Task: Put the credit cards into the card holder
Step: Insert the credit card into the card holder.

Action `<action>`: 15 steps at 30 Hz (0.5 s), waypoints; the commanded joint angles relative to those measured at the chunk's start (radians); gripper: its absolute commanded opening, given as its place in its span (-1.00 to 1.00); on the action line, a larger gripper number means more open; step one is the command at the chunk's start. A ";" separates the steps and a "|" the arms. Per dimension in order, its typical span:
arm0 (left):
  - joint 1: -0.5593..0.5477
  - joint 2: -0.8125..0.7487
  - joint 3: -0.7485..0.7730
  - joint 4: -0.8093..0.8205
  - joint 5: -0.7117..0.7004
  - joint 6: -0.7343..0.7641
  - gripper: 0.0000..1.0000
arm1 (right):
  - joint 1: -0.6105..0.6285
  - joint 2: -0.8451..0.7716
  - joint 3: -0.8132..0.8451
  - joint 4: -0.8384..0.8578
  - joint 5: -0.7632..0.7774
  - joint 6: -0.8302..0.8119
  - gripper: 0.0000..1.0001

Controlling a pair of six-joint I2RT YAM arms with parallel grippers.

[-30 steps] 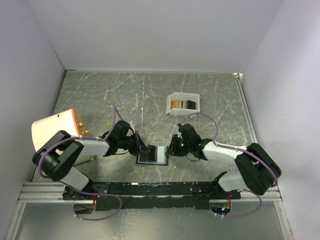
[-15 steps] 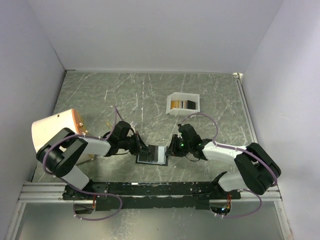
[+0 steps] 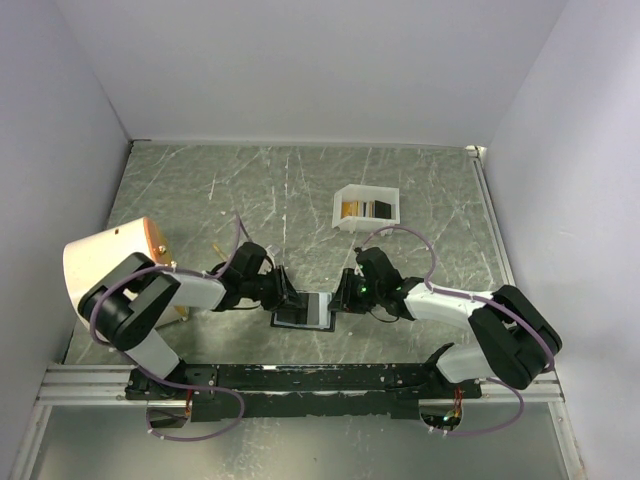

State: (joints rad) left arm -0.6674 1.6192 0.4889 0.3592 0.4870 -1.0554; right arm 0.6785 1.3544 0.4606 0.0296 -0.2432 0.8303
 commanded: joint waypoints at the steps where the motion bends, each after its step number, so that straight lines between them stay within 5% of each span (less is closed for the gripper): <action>1: -0.007 -0.057 0.045 -0.162 -0.084 0.063 -0.17 | 0.009 -0.019 0.024 -0.052 0.028 -0.014 -0.40; 10: -0.008 -0.158 0.066 -0.256 -0.139 0.079 0.12 | 0.010 -0.046 0.003 -0.011 -0.001 -0.003 -0.39; 15: -0.010 -0.129 0.043 -0.190 -0.107 0.064 0.11 | 0.009 -0.061 -0.006 0.003 -0.008 0.005 -0.29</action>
State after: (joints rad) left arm -0.6724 1.4757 0.5312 0.1432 0.3779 -0.9985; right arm 0.6819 1.3182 0.4644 0.0040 -0.2417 0.8310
